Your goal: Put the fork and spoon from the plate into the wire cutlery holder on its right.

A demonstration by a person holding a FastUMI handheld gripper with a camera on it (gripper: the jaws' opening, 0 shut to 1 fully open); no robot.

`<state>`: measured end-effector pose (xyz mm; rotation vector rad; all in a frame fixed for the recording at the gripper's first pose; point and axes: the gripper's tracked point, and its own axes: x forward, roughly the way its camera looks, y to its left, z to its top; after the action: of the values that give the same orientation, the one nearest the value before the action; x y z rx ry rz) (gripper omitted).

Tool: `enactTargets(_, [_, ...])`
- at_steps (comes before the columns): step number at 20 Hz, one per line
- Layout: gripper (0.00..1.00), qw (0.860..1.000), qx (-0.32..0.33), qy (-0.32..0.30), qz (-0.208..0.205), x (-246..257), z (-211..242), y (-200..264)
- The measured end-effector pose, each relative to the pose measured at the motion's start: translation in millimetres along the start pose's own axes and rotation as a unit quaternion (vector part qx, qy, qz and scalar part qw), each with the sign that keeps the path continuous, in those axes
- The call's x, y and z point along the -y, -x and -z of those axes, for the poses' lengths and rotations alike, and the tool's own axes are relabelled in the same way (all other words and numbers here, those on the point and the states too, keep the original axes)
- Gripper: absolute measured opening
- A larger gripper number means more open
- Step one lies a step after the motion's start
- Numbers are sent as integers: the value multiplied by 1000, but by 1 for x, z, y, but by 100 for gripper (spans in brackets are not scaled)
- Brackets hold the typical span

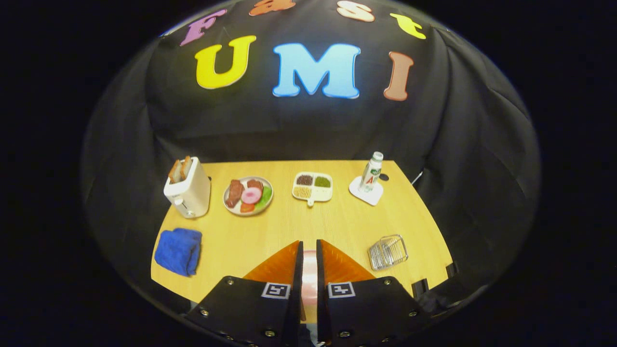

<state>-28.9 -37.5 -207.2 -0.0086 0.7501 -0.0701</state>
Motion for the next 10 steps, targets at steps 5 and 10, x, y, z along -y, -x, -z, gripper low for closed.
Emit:
enactTargets(5, [14,990,-130,44,24,12,71,-30])
enactTargets(10, [14,978,-200,47,21,15,123,-53])
